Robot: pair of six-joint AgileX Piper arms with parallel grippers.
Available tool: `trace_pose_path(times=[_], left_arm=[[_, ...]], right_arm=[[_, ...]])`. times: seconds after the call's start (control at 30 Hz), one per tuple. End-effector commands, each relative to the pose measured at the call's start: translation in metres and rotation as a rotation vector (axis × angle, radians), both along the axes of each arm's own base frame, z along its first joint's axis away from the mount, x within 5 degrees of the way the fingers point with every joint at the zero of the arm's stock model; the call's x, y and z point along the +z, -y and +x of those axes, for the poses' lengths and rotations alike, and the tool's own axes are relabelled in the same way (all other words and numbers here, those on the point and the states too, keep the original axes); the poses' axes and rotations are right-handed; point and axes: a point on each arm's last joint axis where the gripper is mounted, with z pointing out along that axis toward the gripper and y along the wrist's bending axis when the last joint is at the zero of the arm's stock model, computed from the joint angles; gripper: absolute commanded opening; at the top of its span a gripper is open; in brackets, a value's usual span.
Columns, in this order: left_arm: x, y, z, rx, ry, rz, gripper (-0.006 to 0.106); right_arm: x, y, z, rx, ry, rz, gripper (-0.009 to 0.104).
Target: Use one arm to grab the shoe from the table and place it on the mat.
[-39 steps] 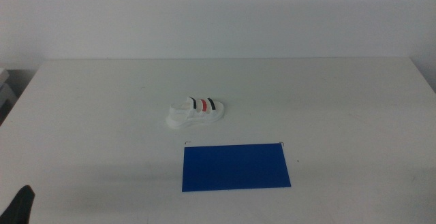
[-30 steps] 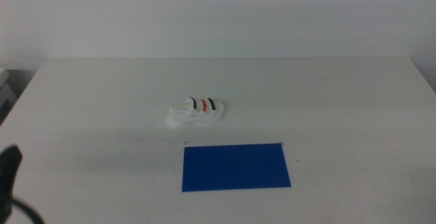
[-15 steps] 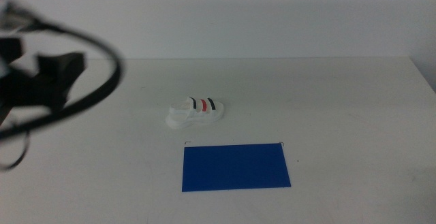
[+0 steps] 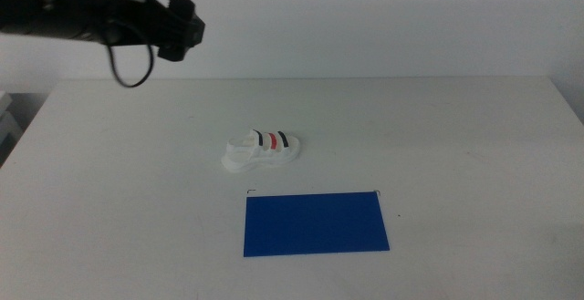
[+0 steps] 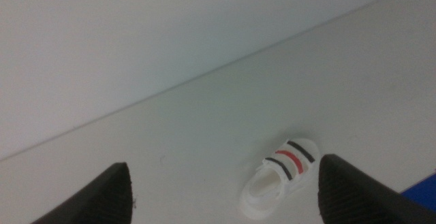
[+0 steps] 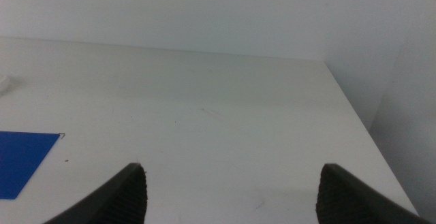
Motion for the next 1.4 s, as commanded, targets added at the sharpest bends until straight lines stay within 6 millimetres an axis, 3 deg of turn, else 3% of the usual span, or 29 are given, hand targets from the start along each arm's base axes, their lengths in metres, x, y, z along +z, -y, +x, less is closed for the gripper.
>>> trace_pose_path(times=[0.0, 0.27, 0.8, 1.23, 1.37], left_arm=[[0.021, 0.004, 0.007, -0.004, 0.069, -0.030, 0.094], [-0.005, 0.016, 0.036, -0.003, -0.015, -0.021, 0.094], [-0.036, 0.023, 0.053, -0.013, -0.119, 0.032, 0.094], [-0.043, 0.016, 0.058, -0.014, -0.141, 0.076, 0.094], [-0.035, 0.014, 0.060, -0.031, -0.153, 0.120, 0.094]], right_arm=[[0.007, 0.000, -0.001, -0.005, 0.099, -0.018, 0.064], [0.007, 0.000, -0.001, -0.005, 0.099, -0.018, 0.064], [0.007, 0.000, -0.001, -0.005, 0.099, -0.018, 0.064], [0.007, 0.000, -0.001, -0.005, 0.099, -0.018, 0.064], [0.007, 0.000, -0.001, -0.005, 0.099, -0.018, 0.064]])
